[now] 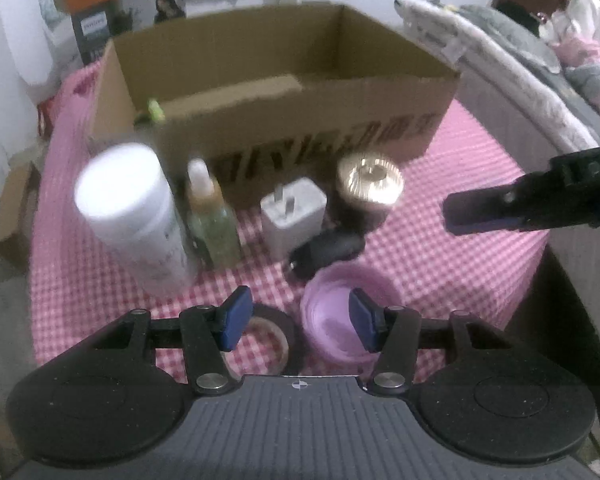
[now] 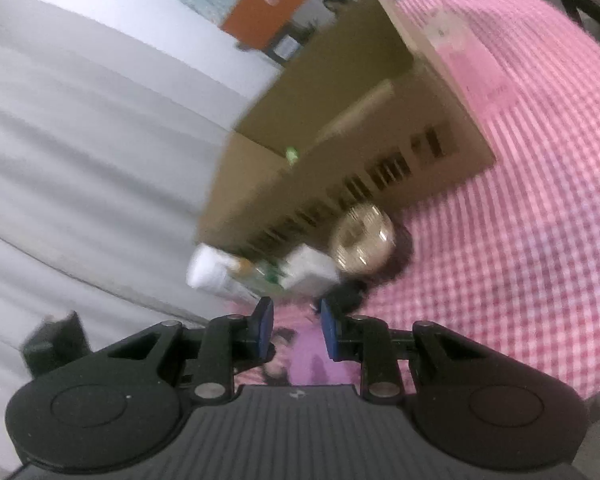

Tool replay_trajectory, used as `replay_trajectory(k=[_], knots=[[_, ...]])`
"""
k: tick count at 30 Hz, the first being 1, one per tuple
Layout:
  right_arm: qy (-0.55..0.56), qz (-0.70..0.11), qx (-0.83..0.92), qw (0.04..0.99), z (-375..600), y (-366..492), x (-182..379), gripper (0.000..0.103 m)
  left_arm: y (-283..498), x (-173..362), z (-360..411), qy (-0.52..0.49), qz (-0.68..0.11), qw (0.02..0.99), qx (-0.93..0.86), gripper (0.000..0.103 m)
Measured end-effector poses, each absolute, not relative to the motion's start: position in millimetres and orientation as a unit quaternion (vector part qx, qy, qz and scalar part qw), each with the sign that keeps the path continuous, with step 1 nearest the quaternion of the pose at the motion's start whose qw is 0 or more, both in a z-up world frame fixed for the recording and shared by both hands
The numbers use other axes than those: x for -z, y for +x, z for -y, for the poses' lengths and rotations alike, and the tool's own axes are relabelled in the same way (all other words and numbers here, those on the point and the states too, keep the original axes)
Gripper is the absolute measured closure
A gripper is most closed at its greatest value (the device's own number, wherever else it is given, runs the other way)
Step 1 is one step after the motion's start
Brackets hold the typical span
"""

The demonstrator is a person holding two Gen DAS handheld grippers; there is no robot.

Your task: Organize rigid objects

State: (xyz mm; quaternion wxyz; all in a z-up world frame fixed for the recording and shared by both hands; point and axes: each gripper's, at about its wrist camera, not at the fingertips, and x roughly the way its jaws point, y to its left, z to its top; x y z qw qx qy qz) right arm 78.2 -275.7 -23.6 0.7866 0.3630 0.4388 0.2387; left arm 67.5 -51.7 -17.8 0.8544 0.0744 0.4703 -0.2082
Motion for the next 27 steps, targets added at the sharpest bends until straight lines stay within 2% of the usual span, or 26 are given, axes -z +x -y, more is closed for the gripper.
replay_trajectory(k=[13,27], knots=[[0.403,-0.498,-0.182,0.746,255,111,86,0.076,101,47,58,0.04,-0.504,0.837,0.21,0.055],[0.44,-0.477,-0.178,0.74,231,126,91,0.075,118,55,62,0.014,-0.513,0.826,0.233,0.056]])
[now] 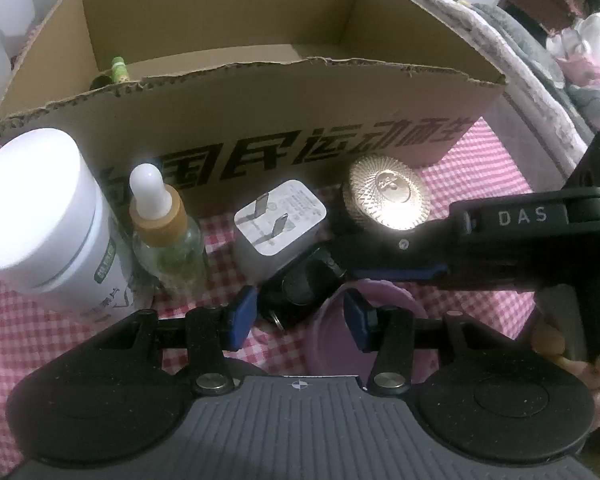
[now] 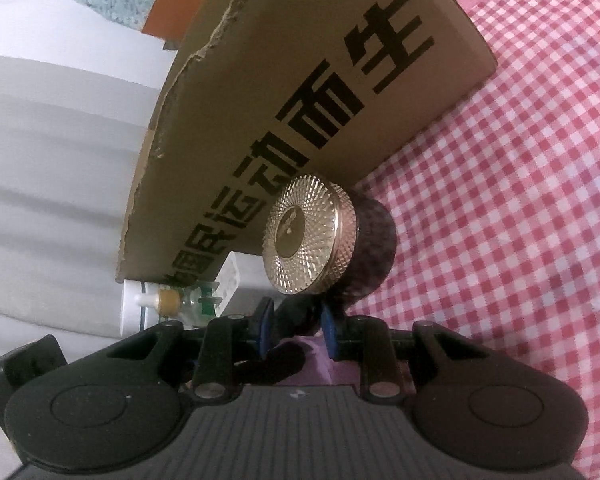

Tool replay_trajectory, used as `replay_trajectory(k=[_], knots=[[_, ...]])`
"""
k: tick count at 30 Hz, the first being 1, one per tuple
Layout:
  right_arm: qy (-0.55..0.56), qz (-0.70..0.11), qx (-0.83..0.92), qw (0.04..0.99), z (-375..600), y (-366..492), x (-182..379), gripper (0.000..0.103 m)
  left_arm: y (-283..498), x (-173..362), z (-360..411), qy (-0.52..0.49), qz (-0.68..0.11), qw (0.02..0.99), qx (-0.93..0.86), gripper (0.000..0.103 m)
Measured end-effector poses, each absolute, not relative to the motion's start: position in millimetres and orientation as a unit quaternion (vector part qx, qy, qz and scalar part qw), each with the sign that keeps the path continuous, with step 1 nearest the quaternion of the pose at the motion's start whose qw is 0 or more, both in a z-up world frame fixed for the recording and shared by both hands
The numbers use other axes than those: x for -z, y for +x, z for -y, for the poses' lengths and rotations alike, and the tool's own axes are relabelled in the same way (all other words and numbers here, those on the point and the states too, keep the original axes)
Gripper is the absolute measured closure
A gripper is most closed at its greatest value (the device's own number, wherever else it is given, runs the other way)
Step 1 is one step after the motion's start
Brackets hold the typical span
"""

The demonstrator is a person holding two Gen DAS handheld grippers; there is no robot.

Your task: Organize rigid objects

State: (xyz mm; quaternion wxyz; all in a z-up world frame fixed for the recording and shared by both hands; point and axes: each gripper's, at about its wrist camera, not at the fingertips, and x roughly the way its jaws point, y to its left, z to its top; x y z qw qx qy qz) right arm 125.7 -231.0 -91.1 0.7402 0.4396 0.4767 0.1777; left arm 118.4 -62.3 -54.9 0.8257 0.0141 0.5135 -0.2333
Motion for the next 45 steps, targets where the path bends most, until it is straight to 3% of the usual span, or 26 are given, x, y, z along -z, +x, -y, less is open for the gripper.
replay_trajectory(k=[17,21,32,45], knots=[[0.432,-0.464,-0.193,0.749,236,124,90,0.075,110,55,59,-0.017,-0.516,0.815,0.264,0.06],[0.422,-0.465,-0.187,0.755,234,125,91,0.082,115,56,59,-0.022,-0.515,0.816,0.261,0.062],[0.41,-0.44,-0.201,0.773,225,116,83,0.084,113,51,53,-0.022,-0.505,0.825,0.253,0.068],[0.375,-0.395,-0.242,0.803,206,105,23,0.085,89,-14,38,-0.012,-0.44,0.863,0.249,0.069]])
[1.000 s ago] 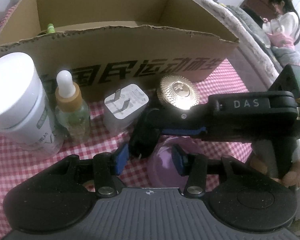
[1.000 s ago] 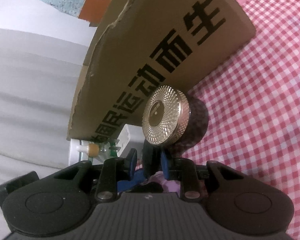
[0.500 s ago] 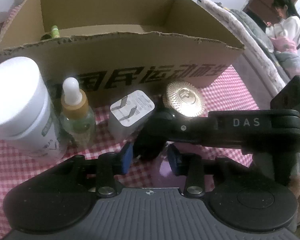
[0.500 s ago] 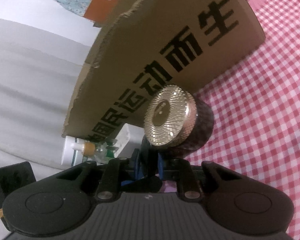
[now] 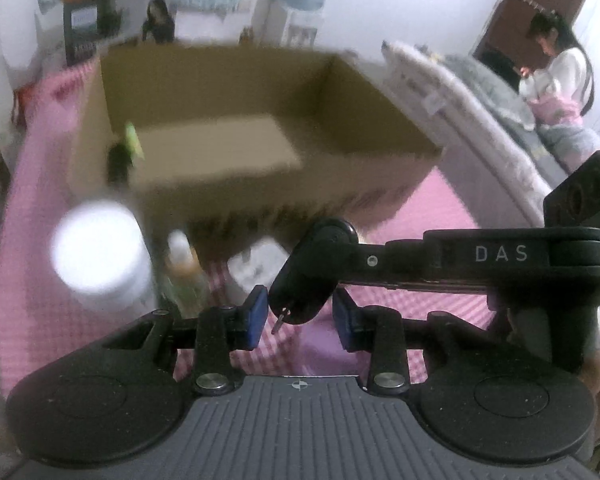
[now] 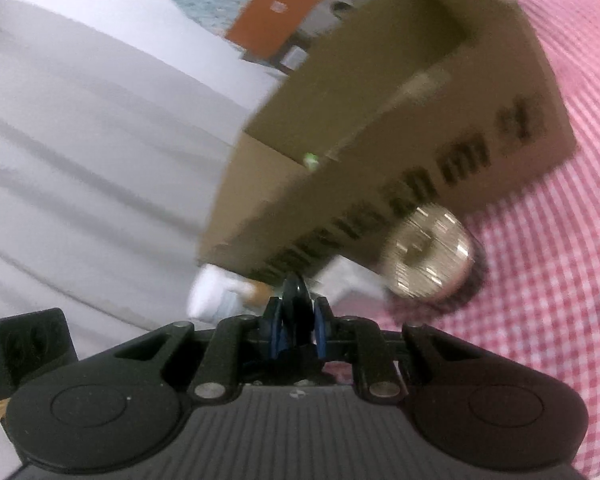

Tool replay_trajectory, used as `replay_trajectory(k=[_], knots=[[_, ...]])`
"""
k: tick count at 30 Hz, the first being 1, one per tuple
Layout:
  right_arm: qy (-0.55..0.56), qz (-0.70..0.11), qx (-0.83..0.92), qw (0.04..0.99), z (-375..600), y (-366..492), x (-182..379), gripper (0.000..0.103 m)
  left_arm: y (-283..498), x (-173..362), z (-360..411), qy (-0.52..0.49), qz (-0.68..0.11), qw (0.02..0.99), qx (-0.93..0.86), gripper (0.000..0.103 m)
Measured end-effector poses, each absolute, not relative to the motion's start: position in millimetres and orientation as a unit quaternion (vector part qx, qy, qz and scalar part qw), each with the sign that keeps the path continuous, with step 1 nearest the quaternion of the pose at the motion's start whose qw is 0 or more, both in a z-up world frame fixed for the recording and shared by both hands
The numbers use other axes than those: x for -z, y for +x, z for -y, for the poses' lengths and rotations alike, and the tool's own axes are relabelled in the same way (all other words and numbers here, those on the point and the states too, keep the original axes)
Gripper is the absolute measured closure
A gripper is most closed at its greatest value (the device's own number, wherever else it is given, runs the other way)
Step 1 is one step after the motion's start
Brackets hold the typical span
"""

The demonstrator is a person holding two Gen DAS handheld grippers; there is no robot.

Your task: Organize rigid objects

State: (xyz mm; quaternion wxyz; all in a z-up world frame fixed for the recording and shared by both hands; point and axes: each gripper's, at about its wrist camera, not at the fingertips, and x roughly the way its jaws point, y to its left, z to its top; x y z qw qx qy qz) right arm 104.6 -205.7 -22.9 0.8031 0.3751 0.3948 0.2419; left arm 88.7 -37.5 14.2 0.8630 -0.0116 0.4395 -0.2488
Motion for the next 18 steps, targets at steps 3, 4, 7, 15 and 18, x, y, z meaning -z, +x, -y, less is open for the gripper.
replay_trajectory(k=[3,4,7,15,18], knots=[[0.354,-0.376,-0.266,0.814,202,117,-6,0.085,95,-39,33,0.0,-0.411,0.88,0.237,0.069],[0.348,-0.371,-0.275,0.816,200,124,-16,0.085,100,-46,31,0.003,-0.404,0.885,0.232,0.069],[0.343,-0.368,-0.301,0.81,193,157,-39,0.085,118,-63,28,0.011,-0.39,0.895,0.215,0.069],[0.336,-0.441,-0.313,0.771,166,258,-37,0.085,192,-46,21,0.018,-0.447,0.878,0.168,0.069],[0.331,-0.485,-0.302,0.751,161,282,-17,0.085,206,-36,15,0.025,-0.468,0.87,0.154,0.069]])
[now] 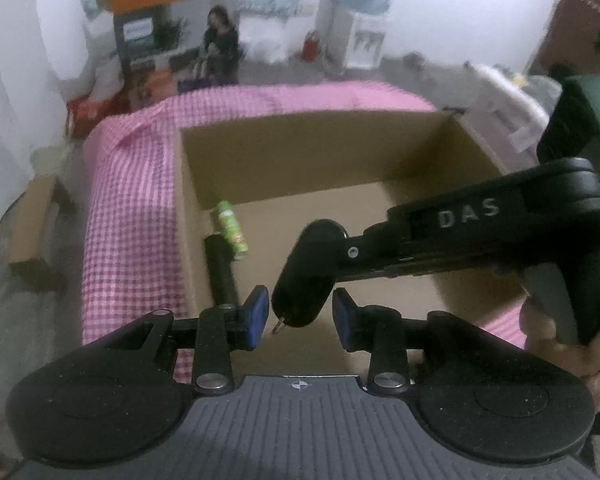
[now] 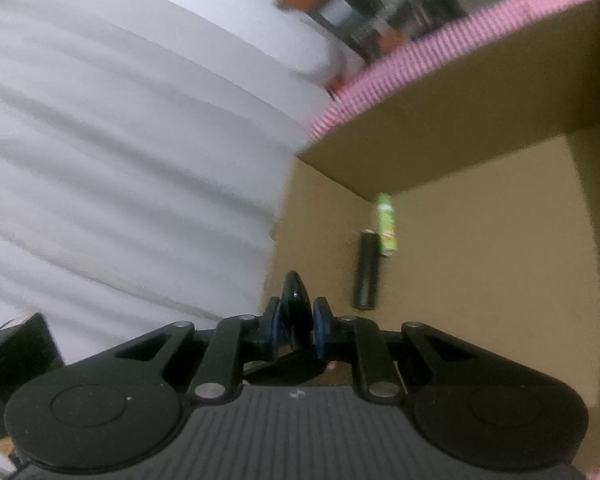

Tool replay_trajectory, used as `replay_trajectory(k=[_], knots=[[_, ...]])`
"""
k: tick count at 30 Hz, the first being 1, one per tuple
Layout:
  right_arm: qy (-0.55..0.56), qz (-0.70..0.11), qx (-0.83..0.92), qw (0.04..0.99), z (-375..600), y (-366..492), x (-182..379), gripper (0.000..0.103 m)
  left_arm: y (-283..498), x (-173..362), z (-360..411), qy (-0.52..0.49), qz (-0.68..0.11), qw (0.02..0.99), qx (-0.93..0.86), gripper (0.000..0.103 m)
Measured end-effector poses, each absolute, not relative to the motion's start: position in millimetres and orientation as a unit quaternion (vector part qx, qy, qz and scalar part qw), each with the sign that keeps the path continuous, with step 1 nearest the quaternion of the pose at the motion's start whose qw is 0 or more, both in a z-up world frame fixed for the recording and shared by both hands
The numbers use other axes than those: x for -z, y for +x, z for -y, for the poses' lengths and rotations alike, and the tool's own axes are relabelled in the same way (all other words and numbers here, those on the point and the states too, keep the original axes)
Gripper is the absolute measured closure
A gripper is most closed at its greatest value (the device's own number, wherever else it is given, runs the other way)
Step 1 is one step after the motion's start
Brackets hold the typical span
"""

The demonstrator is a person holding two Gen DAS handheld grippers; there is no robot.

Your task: Organize rigid objects

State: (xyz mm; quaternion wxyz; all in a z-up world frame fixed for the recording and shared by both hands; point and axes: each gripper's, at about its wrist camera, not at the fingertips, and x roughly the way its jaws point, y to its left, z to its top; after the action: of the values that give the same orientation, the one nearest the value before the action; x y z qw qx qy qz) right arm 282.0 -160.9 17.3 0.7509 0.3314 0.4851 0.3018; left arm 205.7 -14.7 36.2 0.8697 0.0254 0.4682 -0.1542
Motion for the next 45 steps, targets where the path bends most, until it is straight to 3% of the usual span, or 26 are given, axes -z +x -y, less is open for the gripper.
replay_trajectory(k=[7,15,25,34,41,45], knots=[[0.304,-0.567,-0.279,0.713,145,322,17,0.082,217,-28,10,0.04,-0.481,0.865,0.138,0.068],[0.306,-0.575,-0.273,0.709,145,325,25,0.082,212,-31,10,0.037,-0.477,0.868,0.136,0.067],[0.338,-0.52,-0.282,0.732,179,294,-6,0.082,173,-58,7,0.021,-0.439,0.886,0.148,0.066],[0.361,-0.442,-0.293,0.767,243,212,-45,0.082,120,-73,15,0.008,-0.403,0.896,0.186,0.066],[0.361,-0.403,-0.268,0.797,294,133,-52,0.081,91,-44,31,0.012,-0.428,0.875,0.227,0.063],[0.354,-0.42,-0.242,0.8,303,99,-32,0.073,84,-16,44,0.016,-0.456,0.856,0.243,0.059]])
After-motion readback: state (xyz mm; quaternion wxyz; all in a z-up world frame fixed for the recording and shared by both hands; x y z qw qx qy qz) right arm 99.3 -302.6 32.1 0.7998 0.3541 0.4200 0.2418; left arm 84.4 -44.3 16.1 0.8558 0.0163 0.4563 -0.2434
